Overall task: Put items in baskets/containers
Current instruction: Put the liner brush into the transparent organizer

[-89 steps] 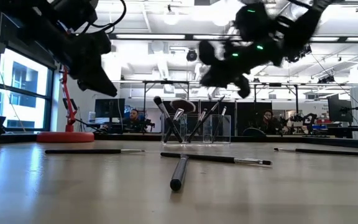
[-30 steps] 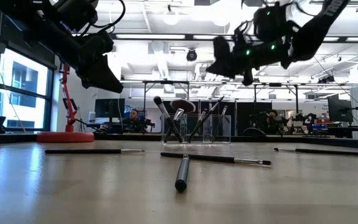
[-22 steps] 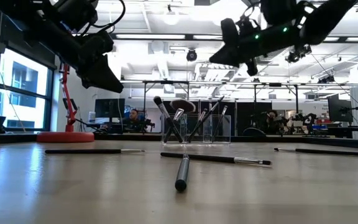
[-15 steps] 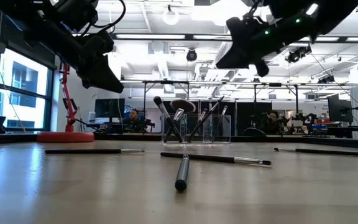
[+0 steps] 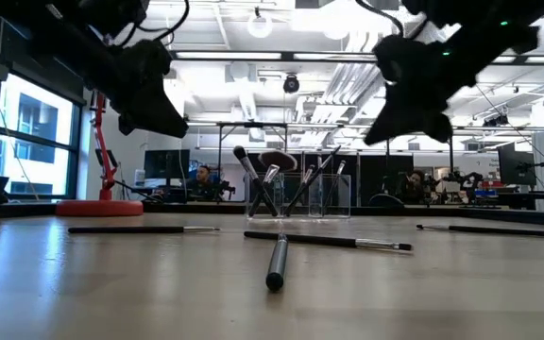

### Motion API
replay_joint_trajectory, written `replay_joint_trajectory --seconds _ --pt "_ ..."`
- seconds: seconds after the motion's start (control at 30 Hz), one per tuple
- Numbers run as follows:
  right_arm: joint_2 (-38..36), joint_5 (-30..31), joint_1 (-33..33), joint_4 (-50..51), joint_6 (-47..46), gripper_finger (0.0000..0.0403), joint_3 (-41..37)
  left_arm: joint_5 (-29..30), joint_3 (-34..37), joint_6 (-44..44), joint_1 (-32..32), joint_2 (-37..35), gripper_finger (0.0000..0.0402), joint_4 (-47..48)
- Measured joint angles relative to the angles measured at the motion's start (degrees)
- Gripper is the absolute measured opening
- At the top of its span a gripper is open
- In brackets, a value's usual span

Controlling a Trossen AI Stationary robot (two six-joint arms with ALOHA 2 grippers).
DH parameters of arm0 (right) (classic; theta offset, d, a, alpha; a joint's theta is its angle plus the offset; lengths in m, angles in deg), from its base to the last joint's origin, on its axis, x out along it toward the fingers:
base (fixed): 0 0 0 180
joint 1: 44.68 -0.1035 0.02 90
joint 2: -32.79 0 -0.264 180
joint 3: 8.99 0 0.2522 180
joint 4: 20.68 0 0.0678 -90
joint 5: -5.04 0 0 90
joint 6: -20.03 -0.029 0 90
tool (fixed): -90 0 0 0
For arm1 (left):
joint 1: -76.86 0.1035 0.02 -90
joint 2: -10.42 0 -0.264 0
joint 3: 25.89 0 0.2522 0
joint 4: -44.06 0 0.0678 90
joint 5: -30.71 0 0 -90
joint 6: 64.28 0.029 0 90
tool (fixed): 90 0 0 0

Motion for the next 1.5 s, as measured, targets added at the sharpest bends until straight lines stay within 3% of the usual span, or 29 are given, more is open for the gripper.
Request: replay_joint_trajectory --seconds 0.23,0.47,0.77,1.0,1.2,1.5 --pt "0.00 -0.56 -7.77 6.51 -4.38 0.0001 0.00 12.22 -2.62 -7.55 -13.27 3.11 0.0104 0.62" --pt "0.00 2.36 -10.50 6.85 -4.33 0.0002 0.00 18.33 -9.15 -9.26 -22.35 13.41 0.0104 4.62" --pt "0.02 0.81 -10.55 6.52 -4.39 0.0004 0.00 15.98 -20.40 -10.31 -24.91 26.45 0.0104 20.11" --pt "0.04 2.55 -10.55 6.44 -4.39 0.0002 0.00 8.07 -23.81 -6.35 -24.87 33.84 0.0104 25.90" --pt "0.06 2.92 -10.55 6.10 -4.39 0.0002 0.00 2.96 -23.82 -5.61 -24.84 35.63 0.0104 26.34" --pt "0.07 5.30 -10.55 5.64 -4.39 0.0002 0.00 3.00 -23.61 -3.84 -24.83 35.63 0.0104 27.33"
